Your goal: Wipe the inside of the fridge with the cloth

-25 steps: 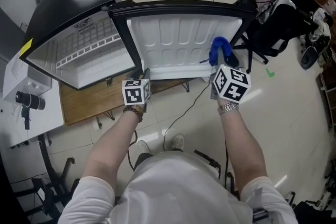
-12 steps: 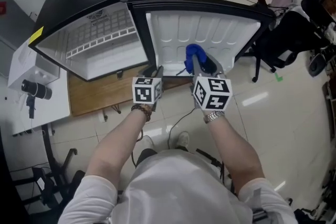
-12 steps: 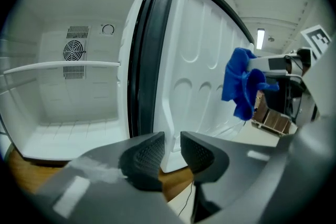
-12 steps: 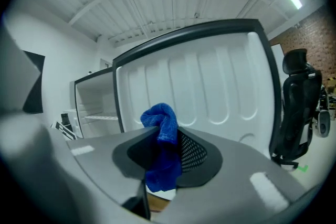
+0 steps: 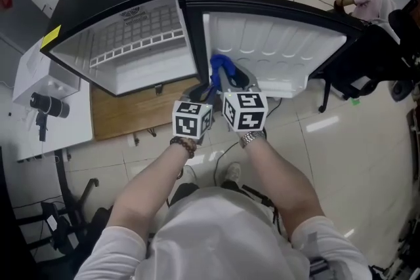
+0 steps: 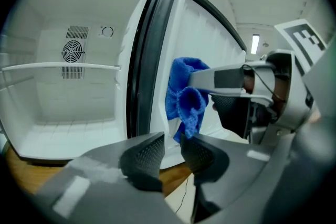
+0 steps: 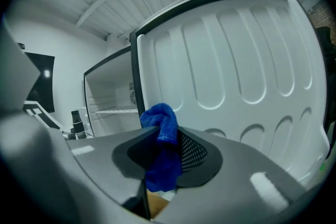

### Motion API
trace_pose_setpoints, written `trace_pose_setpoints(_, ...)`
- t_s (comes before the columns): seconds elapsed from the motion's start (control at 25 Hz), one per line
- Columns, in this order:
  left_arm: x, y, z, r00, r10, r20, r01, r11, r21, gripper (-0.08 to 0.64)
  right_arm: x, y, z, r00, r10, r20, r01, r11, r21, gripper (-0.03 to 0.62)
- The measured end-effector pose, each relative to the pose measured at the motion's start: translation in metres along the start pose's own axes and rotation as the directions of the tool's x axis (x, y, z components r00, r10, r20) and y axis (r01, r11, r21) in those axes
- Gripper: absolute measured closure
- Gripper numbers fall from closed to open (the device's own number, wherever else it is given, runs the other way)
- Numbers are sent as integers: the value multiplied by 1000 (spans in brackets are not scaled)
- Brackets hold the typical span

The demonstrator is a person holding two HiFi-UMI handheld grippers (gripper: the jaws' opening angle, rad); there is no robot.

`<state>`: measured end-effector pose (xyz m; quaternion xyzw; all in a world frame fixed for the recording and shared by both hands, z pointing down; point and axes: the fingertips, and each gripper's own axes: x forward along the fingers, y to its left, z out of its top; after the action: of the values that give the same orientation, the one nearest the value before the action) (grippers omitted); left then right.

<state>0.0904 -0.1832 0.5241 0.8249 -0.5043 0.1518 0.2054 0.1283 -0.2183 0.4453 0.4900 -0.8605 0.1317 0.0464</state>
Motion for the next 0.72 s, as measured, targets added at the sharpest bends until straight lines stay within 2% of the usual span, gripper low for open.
trace_pose_setpoints(0.32, -4, 13, -4, 1000, 20, -8, -20, 1000, -4, 463, 5, -7, -5, 999, -32, 18, 32, 999, -33, 499)
trace_pose_setpoints(0.72, -4, 13, -5, 999, 35, -2, -35, 999, -8, 463, -21, -53, -6, 994, -110, 27, 110, 994, -13, 499)
